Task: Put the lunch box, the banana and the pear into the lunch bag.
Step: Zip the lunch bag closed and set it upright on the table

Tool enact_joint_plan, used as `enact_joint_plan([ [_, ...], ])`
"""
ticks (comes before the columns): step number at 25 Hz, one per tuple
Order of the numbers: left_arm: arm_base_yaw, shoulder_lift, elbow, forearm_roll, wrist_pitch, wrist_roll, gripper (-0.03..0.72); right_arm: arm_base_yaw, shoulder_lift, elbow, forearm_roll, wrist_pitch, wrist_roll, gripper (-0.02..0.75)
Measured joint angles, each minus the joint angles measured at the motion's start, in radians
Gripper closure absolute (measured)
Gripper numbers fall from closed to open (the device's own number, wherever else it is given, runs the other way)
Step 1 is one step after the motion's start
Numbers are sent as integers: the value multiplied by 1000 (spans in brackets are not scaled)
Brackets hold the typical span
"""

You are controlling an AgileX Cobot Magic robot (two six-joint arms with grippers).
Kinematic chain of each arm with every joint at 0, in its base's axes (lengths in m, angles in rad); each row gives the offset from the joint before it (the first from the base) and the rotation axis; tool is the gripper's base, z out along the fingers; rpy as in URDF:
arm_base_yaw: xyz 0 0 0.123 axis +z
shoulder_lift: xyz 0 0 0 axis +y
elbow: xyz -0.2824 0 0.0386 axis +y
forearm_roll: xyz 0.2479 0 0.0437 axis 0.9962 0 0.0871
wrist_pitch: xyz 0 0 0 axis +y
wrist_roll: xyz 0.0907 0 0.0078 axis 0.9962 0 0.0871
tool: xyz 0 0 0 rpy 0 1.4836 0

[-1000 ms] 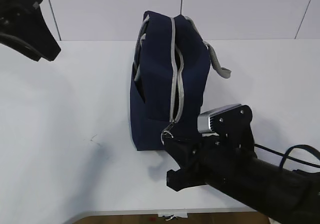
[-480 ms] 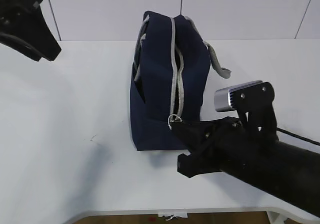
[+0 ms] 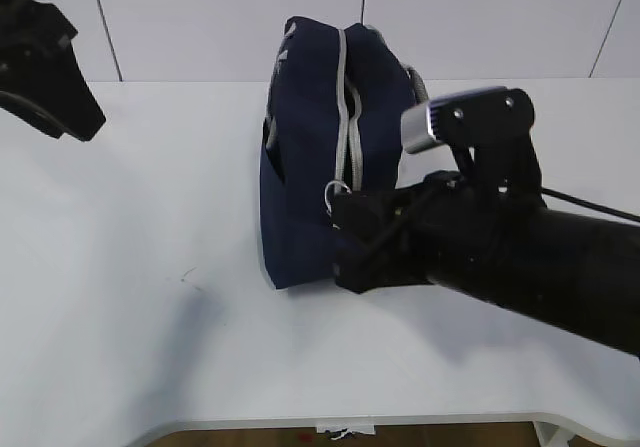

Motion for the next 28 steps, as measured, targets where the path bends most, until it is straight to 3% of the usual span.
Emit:
enact_joint_plan([
  [12,0,0,120,-23,-17,124,411,0,0,-291,0,365,-11,747],
  [20,0,0,232,-171,-161,304,411,0,0,-426,0,510,-11,747],
  [28,0,0,327,-388,-372,579,411,0,0,-464,-8,517,-11,747],
])
